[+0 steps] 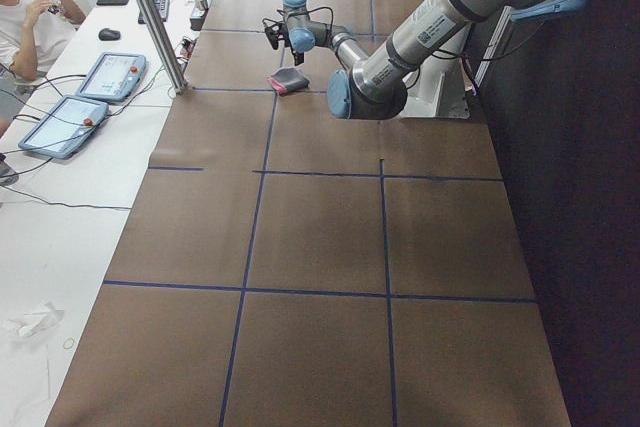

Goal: Fold towel twice with both arms

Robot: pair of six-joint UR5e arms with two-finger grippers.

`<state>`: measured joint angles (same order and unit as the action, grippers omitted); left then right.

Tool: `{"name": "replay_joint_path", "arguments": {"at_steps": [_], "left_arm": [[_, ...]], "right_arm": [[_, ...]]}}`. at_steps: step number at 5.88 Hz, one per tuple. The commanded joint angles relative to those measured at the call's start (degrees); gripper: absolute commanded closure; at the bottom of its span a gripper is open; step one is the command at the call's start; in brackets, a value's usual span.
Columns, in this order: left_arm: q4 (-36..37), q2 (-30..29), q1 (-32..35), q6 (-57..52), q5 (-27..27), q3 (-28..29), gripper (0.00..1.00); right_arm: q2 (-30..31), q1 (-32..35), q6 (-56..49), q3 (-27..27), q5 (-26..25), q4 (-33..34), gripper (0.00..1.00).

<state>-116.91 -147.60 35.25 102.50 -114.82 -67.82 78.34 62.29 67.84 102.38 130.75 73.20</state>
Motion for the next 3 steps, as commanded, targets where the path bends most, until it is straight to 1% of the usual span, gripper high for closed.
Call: {"name": "replay_joint_path", "arguments": {"at_steps": [1, 2, 3], "left_arm": [[8.65, 15.77, 4.64, -9.26, -5.31, -20.93, 0.0], [16.29, 22.47, 6.83, -18.82, -5.32, -31.22, 0.0], [22.1, 29.24, 9.98, -28.49, -5.41, -39.85, 0.0]], "right_arm": [[4.16, 3.08, -9.86, 1.33, 0.29, 0.1, 0.0], [7.75, 5.97, -18.88, 2.12, 0.73, 0.27, 0.0], [10.31, 10.61, -31.76, 2.21, 1.34, 3.84, 0.0]]}}
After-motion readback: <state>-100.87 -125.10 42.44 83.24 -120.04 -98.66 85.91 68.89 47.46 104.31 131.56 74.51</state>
